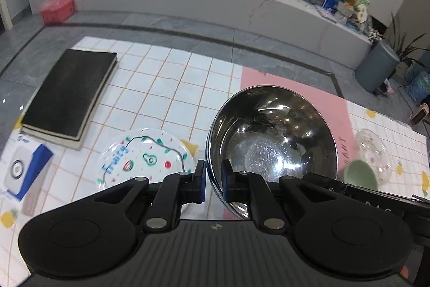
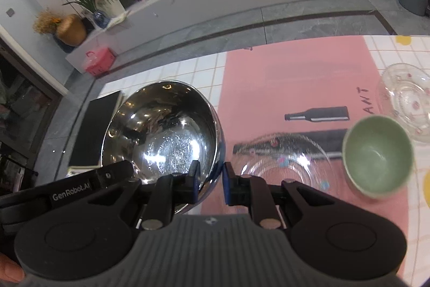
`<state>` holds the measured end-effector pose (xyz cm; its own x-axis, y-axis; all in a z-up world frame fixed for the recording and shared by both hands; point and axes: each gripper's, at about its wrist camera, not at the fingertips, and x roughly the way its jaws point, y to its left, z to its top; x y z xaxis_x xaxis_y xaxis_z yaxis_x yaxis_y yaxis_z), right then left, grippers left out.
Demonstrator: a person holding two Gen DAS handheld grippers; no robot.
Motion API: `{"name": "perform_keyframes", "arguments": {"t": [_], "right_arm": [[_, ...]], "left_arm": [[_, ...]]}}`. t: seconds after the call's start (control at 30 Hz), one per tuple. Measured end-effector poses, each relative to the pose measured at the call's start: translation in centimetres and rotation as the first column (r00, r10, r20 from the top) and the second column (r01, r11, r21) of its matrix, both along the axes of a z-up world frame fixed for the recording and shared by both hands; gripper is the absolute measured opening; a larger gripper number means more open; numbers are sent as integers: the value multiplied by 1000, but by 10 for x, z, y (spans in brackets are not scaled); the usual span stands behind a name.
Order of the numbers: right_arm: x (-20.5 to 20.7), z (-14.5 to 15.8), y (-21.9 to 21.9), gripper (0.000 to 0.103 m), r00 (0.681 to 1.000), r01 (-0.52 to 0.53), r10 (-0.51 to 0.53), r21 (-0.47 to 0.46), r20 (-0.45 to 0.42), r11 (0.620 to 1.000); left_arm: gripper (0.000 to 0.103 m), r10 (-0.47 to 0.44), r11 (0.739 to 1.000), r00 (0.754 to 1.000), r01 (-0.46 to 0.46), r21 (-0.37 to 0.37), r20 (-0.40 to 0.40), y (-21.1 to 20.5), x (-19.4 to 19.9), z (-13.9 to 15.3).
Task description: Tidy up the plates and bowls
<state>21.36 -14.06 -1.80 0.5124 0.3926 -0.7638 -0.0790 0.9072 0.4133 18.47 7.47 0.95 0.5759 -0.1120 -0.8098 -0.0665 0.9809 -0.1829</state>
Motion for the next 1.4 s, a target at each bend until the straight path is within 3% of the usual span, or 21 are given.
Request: {"name": "perform_keyframes", "arguments": {"t": [0.33, 0.67, 0.93, 1.4], "right_arm": [[-97, 23, -22, 15, 1000, -23, 24, 97, -8, 995], [-169, 17, -27, 15, 996, -82, 84, 93, -23, 992], [-187, -4, -22, 15, 988, -120, 128, 89, -89, 989], [-176, -27, -9, 13, 983, -125, 126, 18, -136, 992]], "left_arm": [[12, 6, 1000, 999, -7, 22, 42, -10, -92, 33], [12, 45, 998, 999, -46, -34, -9, -2, -165, 19], [13, 80, 992, 992, -89, -87, -96, 14, -197, -8], [13, 95, 988, 978, -116, -106, -186, 18, -196, -39]]}}
